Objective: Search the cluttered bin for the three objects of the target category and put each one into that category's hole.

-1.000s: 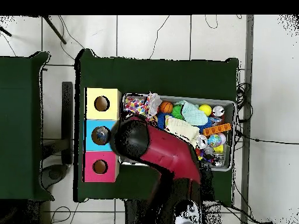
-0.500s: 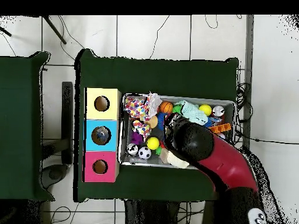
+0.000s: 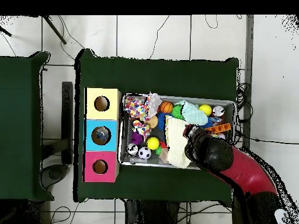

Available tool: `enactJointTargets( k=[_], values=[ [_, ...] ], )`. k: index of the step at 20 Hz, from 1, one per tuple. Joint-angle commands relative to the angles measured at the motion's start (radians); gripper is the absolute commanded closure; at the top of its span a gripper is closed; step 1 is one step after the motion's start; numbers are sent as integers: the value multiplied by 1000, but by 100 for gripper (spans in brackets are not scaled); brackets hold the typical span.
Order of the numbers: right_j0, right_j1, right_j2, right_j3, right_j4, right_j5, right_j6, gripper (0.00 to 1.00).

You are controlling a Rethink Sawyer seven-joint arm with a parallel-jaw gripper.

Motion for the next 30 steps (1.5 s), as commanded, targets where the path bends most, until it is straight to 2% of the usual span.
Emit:
enactJointTargets(
  k=[1,10,13,20,26,30],
  values=[
    [-27,26,193,54,-124,-16,-110,0],
    [-77,76,277,-69,-224,77,-176,0],
    [-73,65,285,-116,-259,132,-202,0],
    [-95,58,324,-178,-267,258,-200,0],
    [-132,58,362,-214,-263,329,-211,0],
    [-161,84,378,-259,-280,366,-232,0]
  ],
)
